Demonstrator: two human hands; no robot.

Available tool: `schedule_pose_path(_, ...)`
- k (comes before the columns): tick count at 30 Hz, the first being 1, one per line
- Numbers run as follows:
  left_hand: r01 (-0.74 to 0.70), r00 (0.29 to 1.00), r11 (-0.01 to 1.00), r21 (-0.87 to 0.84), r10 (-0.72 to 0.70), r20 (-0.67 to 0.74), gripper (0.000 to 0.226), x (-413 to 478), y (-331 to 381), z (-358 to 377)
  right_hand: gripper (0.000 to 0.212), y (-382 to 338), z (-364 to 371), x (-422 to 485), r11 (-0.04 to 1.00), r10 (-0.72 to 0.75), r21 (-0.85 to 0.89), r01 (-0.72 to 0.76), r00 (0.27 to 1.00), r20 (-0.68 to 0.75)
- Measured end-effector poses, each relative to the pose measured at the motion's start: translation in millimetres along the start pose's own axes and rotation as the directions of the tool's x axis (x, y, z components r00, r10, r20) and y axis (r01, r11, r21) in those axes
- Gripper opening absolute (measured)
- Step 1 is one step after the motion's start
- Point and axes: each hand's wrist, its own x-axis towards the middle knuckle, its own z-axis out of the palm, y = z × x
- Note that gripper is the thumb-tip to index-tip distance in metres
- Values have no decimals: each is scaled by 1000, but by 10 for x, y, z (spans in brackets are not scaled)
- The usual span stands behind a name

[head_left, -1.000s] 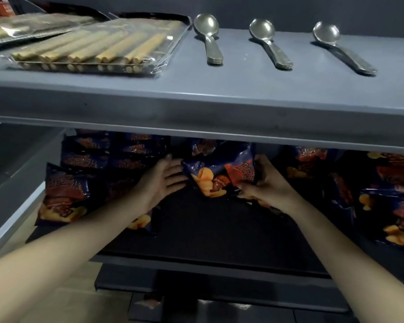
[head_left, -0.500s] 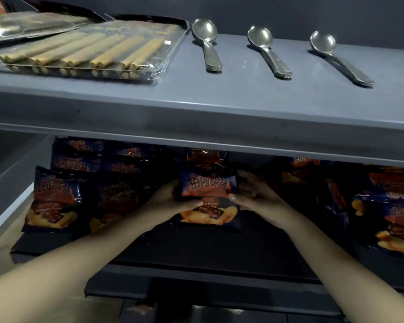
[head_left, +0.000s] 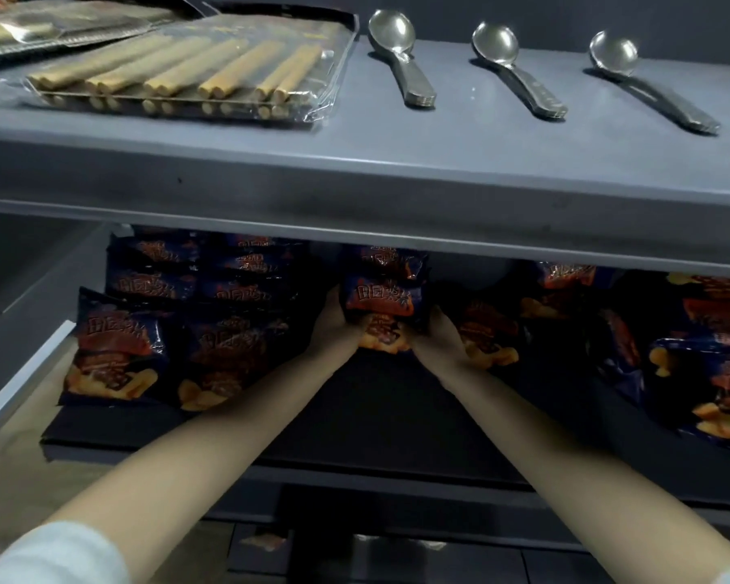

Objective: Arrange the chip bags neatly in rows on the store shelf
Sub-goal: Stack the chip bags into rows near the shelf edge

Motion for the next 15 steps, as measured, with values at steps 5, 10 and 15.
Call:
schedule_pose_path(5,-8,998,999,37,10,-57,53,85,-47,154,49,42,122,131,995,62,-73,-64,998,-29)
schedule_pose_path(10,96,994,995,0,-96,54,61,107,5,182,81,-23,61,201,991,92,85,-100,992,89)
schedule_pose_path(15,139,987,990,21,-140,78,59,111,-4,146,63,-97,64,261,991,112,54,-120,985,131)
